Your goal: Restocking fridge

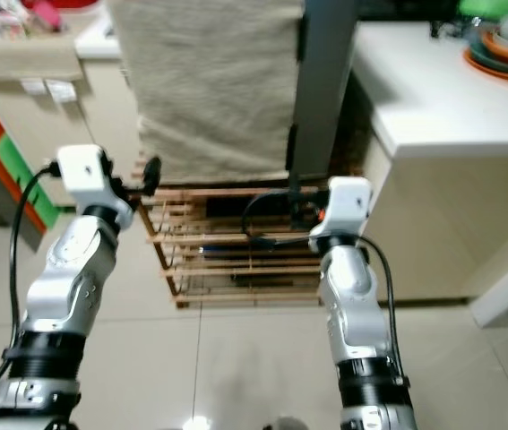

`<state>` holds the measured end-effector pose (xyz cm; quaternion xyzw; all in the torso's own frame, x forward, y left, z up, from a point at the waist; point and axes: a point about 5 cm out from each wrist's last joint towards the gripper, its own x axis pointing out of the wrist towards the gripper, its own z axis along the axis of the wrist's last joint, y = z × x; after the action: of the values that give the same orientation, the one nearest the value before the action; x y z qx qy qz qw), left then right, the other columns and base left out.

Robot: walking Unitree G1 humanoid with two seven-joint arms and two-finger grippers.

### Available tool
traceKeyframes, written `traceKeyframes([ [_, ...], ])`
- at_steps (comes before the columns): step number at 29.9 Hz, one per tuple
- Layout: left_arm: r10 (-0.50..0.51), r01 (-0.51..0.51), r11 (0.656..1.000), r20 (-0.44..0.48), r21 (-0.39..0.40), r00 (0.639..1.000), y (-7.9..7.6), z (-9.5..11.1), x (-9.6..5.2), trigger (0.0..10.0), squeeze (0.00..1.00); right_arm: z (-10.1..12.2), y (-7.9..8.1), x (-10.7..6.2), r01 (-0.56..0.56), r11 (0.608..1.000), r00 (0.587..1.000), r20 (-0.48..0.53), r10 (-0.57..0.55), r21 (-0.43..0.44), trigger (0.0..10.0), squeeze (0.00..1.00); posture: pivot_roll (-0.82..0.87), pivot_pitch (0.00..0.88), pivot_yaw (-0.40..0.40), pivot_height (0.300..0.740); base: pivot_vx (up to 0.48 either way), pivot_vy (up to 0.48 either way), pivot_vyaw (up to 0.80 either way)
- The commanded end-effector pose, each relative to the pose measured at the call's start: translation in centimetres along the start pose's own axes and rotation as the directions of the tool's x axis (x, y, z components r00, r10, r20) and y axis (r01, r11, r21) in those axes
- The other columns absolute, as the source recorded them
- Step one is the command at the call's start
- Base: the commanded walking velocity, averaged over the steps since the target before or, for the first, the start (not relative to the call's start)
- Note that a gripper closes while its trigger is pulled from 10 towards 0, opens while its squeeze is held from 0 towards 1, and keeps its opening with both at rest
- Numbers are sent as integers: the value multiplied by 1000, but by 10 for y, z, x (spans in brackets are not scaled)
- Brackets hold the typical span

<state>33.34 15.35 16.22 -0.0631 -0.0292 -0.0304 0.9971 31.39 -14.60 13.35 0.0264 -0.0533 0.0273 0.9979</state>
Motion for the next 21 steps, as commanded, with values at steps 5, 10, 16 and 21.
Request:
traceKeyframes([
  [5,-7,7,1000,15,28,1000,7,4,2,10000,0,3,8,-3,-27,999,999,26,28,-17,10000,0,-86,0,26,736,0,480,-146],
  [10,-8,8,1000,-2,30,1000,9,3,4,10000,0,1,6,-4,-23,999,1000,11,23,-30,10000,0,-94,0,33,736,0,480,-744],
  [16,-23,23,999,-1,36,1000,6,2,2,10000,0,1,5,-7,-3,1000,1000,18,4,-24,10000,0,-90,0,40,736,0,480,-745],
  [21,-22,22,996,2,84,1000,2,-1,0,10000,0,4,6,-15,-15,998,999,39,17,-54,10000,0,-108,0,52,736,0,96,0],
])
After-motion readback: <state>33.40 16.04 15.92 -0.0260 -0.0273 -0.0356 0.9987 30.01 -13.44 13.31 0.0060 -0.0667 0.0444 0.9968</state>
